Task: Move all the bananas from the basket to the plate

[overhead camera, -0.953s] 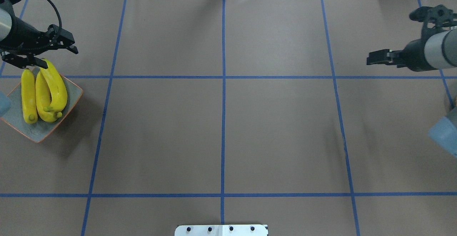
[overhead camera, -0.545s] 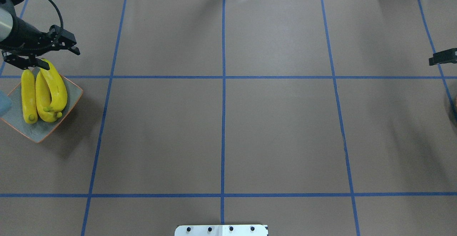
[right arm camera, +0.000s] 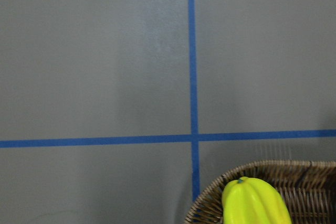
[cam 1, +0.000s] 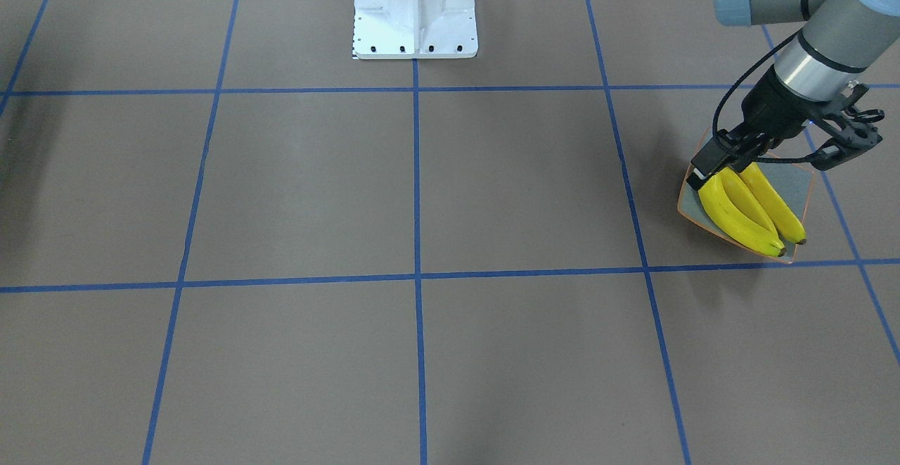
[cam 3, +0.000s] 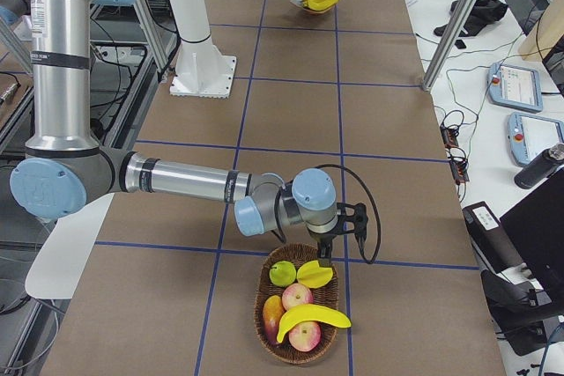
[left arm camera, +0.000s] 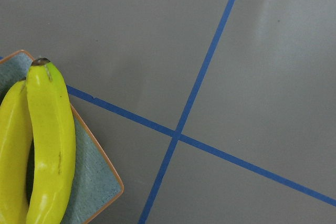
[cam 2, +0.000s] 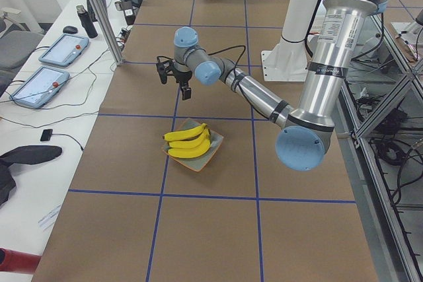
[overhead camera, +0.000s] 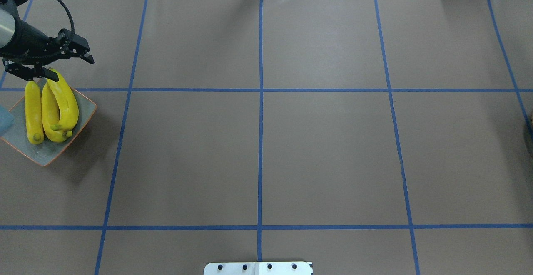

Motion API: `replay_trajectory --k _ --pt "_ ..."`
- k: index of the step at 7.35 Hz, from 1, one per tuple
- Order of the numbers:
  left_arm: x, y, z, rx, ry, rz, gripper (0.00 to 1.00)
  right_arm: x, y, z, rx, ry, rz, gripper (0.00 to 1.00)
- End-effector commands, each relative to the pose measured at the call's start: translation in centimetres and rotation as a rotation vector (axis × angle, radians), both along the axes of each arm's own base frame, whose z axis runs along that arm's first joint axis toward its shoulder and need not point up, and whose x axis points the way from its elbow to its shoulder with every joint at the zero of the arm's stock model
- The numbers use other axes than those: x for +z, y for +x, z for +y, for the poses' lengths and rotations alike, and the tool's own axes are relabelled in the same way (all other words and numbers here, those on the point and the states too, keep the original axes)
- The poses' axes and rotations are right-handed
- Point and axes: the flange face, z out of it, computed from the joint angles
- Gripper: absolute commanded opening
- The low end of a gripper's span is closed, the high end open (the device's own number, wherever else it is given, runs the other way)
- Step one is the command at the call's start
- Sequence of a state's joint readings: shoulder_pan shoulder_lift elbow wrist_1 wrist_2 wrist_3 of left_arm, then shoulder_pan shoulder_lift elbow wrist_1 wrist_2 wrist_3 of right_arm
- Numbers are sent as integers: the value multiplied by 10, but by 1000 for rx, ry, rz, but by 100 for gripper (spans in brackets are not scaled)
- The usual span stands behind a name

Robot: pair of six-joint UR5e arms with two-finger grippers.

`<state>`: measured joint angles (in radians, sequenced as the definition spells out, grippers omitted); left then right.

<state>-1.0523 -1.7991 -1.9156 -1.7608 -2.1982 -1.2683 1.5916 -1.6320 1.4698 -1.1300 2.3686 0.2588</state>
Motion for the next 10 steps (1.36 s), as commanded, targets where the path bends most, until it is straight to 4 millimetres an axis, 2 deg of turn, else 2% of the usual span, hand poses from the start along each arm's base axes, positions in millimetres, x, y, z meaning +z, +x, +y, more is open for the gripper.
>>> replay_trajectory --k 1,2,4,5,7,8,10 --pt "-5 0 1 -7 -1 7 99 62 45 24 -11 -16 -40 100" --pt "-5 -1 1 -10 -4 9 99 87 60 18 -36 1 -67 100" --pt "-9 0 0 -12 1 12 99 116 62 24 -85 4 -70 100" --pt "-9 0 0 -13 2 11 99 120 60 26 -89 -1 -94 100" --pt "-8 0 0 -12 2 10 99 141 58 32 -100 -30 -116 100" --pt "-9 0 0 -12 3 10 99 153 58 28 -125 -24 -127 100" --pt "-9 -2 1 -15 6 11 99 154 59 22 -131 -22 -127 100"
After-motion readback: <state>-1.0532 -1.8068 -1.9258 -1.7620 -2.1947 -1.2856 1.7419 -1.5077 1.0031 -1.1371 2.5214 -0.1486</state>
